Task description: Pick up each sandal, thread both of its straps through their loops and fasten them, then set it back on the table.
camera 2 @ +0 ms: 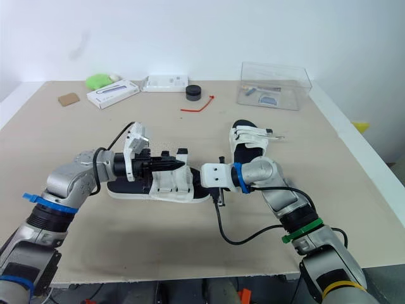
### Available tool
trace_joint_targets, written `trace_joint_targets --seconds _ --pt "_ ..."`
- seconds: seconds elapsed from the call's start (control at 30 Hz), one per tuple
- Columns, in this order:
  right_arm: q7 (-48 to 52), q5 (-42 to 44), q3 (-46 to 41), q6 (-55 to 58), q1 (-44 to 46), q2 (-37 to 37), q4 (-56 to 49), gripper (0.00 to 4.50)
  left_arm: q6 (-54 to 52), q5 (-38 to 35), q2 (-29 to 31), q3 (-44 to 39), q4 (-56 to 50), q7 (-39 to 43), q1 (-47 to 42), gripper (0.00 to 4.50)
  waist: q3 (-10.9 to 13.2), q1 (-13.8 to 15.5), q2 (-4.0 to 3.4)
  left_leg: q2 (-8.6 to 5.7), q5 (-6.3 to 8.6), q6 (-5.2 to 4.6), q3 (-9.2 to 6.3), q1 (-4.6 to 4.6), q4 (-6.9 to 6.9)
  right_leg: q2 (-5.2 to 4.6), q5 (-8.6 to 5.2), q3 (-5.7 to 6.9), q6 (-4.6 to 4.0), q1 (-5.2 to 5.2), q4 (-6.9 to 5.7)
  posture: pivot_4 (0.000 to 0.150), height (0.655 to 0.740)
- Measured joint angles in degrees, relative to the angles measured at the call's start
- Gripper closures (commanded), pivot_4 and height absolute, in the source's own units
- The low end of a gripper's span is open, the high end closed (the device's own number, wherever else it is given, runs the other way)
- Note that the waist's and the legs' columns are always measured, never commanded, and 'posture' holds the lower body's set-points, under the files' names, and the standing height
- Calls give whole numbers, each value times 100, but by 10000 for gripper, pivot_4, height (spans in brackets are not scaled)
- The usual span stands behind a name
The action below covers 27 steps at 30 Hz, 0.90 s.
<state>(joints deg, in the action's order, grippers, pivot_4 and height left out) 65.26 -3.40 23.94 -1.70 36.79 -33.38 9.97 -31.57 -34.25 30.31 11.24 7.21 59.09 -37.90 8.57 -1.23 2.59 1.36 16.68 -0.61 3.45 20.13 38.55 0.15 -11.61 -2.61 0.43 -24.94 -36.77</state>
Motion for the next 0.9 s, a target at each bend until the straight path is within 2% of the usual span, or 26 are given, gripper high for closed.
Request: trace_joint_targets --seconds 0.4,0.53,0.57,0.6,0.9 --pt "-76 0 -14 48 -69 -1 -20 45000 184 713 -286 34 817 184 -270 44299 -2 -1 1 -7 -5 0 0 -1 3 -7 6 -3 2 5 0 1500 7400" --pt "-93 0 -26 59 -99 -2 -53 45000 250 924 -320 22 1045 197 -367 34128 -3 -1 0 -8 -5 0 1 -1 3 -7 7 -3 3 5 0 1500 7400" --pt "-92 0 -34 59 -117 -18 -89 45000 361 1065 -281 17 1117 164 -367 27955 -3 -1 0 -7 -5 0 -2 0 3 -7 9 -4 6 4 0 1500 7400" --pt "-90 0 -37 59 -125 -26 -102 45000 431 1126 -271 9 1142 148 -367 25680 -3 -1 0 -7 -4 0 -6 2 3 -8 12 -4 12 4 0 1500 7400" --pt "-88 0 -92 60 -193 -56 -171 45000 1239 1510 -263 -350 1431 6 -599 25680 -3 2 2 -18 -3 -1 -18 12 2 -23 11 4 21 3 0 1500 7400"
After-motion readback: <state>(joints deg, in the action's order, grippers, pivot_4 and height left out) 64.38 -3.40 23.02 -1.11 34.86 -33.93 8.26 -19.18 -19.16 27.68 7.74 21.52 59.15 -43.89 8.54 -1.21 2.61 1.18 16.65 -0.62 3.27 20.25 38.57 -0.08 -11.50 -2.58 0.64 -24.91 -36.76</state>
